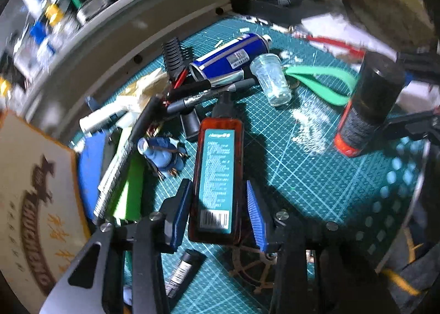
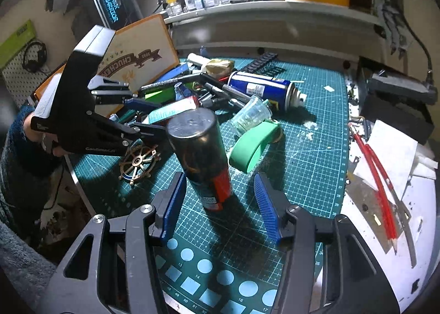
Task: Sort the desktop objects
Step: 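Grasp the amber spray bottle with the left tool while the right tool holds the spray can, then lift the amber bottle with the left tool while the right tool lifts the spray can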
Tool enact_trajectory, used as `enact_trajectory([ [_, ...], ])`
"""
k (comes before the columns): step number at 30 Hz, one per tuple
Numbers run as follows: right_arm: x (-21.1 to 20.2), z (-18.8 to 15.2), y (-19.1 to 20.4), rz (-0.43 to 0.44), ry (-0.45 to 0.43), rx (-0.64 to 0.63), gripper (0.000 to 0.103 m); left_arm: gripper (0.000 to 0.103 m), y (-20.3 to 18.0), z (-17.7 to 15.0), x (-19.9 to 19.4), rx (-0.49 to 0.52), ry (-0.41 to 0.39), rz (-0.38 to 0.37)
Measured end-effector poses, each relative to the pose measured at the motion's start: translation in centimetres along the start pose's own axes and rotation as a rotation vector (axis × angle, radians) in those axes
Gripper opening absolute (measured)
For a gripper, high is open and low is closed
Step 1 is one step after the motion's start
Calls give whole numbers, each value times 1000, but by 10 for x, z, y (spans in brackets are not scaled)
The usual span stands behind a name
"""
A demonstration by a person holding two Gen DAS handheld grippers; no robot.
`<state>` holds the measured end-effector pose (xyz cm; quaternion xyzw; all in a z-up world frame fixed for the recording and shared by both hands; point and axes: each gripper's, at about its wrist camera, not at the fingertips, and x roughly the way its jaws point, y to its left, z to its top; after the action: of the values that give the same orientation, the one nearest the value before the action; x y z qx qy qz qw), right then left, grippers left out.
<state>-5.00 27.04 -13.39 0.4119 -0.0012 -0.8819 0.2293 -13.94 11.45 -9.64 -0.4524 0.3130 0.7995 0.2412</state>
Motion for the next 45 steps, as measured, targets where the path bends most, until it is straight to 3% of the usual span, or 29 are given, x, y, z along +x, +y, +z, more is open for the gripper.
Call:
enact_trajectory([
  [2, -1, 1, 2, -6, 1, -2, 50, 49, -5, 9, 8, 35, 38, 16],
  [7, -3, 3, 8, -13, 3, -10, 50, 50, -5, 38, 18, 63, 90, 3],
  [12, -4, 5, 7, -11, 2, 11, 50, 42, 5, 42, 23, -20, 88, -37],
  [14, -4, 5, 7, -17, 5, 13, 50, 35, 14, 33, 8, -75, 46, -63],
  [17, -7, 4, 9, -26, 3, 5, 50, 35, 26, 12, -22, -149, -36, -89],
  [22, -12, 5, 11, -18, -11, 9, 50, 35, 25, -36, -69, -276, -210, -49],
  [26, -14, 6, 12, -11, -19, 10, 50, 35, 42, -36, -77, -379, -368, -27],
  [30, -16, 8, 12, -4, -32, 28, 50, 35, 36, -33, -49, -451, -344, -39],
  [35, -19, 1, 17, -69, -33, 8, 50, 35, 21, -56, -59, -492, -401, -16],
  [42, -32, -15, 19, -89, -215, 40, 50, 36, 18, -61, -58, -508, -473, 10],
  [45, -27, -19, 26, -128, -254, 61, 50, 42, 16, -69, -60, -547, -512, 6],
])
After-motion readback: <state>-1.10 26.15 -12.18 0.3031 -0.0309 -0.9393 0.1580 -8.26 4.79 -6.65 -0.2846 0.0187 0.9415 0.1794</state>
